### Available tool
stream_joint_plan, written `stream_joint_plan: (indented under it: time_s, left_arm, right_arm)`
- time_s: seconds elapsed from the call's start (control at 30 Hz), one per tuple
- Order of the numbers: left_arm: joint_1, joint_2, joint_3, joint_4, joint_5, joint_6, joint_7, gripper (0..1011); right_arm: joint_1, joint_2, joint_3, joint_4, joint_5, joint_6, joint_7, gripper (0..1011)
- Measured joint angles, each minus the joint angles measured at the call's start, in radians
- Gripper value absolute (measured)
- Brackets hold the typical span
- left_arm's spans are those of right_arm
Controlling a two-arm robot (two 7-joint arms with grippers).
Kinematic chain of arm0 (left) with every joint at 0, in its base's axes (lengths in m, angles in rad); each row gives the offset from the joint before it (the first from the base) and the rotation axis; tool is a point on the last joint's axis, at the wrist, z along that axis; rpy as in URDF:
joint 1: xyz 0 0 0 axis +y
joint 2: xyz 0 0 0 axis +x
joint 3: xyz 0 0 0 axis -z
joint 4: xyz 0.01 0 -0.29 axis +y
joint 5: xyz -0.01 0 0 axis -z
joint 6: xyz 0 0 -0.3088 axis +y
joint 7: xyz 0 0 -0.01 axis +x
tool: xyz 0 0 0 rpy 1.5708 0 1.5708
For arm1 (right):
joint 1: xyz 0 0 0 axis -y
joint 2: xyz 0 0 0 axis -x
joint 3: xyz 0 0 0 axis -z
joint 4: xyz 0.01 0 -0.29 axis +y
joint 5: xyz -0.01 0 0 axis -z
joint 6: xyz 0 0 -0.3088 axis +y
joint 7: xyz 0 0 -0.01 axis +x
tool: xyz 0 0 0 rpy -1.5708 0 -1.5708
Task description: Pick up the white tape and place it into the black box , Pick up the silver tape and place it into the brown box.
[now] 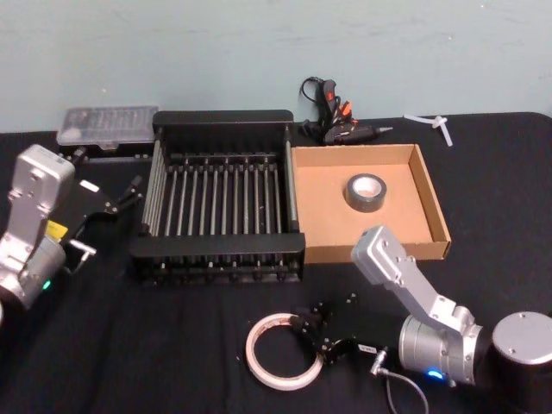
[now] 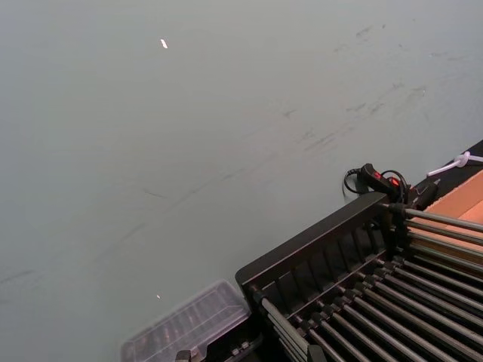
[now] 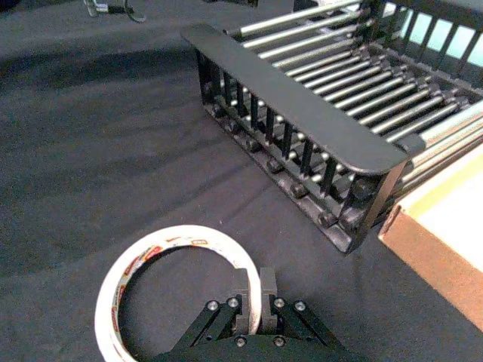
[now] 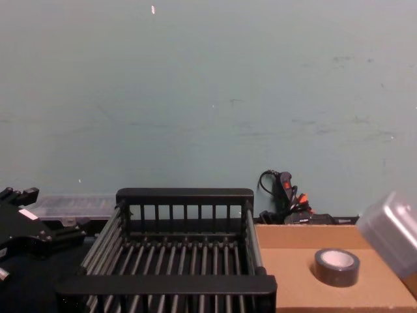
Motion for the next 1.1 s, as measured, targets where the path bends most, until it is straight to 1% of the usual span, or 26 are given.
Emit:
stream_joint_plan:
  time_s: [0.23,0.3,0.57,0.67,0.93,1.1]
  left_arm:
    - [0.0,0.0,0.0,0.0,0.0,0.0,0.0,1001]
    - [0.0,0.0,0.0,0.0,0.0,0.0,0.0,1001]
    - [0.0,0.0,0.0,0.0,0.0,0.0,0.0,1001]
    - [0.0,0.0,0.0,0.0,0.0,0.0,0.0,1001]
    - [0.0,0.0,0.0,0.0,0.0,0.0,0.0,1001]
    - [0.0,0.0,0.0,0.0,0.0,0.0,0.0,1001]
  right_arm:
    - [-0.007,0.018,0.015,-0.028,0.027,-0.015,0.011,94]
    - [-0.012,0.031,0.024,-0.051,0.043,-0.024,0.018,95]
    - [-0.028,0.066,0.049,-0.108,0.085,-0.043,0.029,94]
    - [-0.029,0.078,0.062,-0.133,0.11,-0.054,0.03,94]
    - [-0.005,0.083,0.076,-0.151,0.14,-0.067,0.023,95]
    - [0.033,0.067,0.073,-0.14,0.147,-0.064,0.006,94]
